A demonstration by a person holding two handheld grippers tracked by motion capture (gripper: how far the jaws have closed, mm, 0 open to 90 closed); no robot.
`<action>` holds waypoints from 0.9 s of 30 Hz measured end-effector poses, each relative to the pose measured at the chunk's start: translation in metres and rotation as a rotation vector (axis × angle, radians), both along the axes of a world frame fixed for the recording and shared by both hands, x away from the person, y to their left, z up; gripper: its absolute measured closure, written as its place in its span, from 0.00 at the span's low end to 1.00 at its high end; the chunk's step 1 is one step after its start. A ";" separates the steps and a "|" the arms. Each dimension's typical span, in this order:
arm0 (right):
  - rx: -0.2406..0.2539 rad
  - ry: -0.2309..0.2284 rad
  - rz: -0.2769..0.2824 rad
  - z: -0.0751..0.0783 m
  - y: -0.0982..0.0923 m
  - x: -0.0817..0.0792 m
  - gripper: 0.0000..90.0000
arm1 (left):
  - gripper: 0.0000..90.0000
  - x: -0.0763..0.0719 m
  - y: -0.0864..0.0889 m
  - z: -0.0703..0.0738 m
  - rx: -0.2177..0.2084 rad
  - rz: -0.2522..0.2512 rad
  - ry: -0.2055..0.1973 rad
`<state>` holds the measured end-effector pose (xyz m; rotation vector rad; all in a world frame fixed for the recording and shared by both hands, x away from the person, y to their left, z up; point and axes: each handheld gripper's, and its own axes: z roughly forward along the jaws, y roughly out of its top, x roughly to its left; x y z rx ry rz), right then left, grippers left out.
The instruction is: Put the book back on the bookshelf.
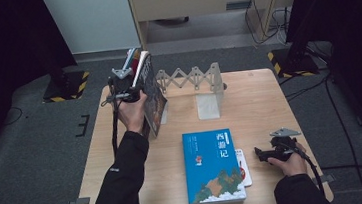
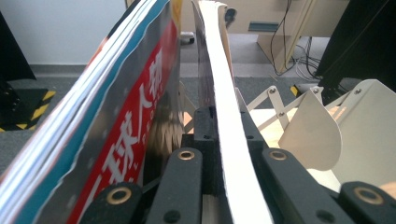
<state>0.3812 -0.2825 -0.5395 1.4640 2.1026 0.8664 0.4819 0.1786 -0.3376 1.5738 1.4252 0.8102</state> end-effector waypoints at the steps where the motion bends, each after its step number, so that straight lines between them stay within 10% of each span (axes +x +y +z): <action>1: 0.000 0.000 0.000 0.000 0.000 0.000 0.01 | 0.91 0.001 -0.002 -0.001 0.004 0.010 -0.012; 27: 0.001 0.001 0.001 0.000 0.000 0.000 0.01 | 0.85 -0.006 0.009 -0.009 0.036 0.017 -0.008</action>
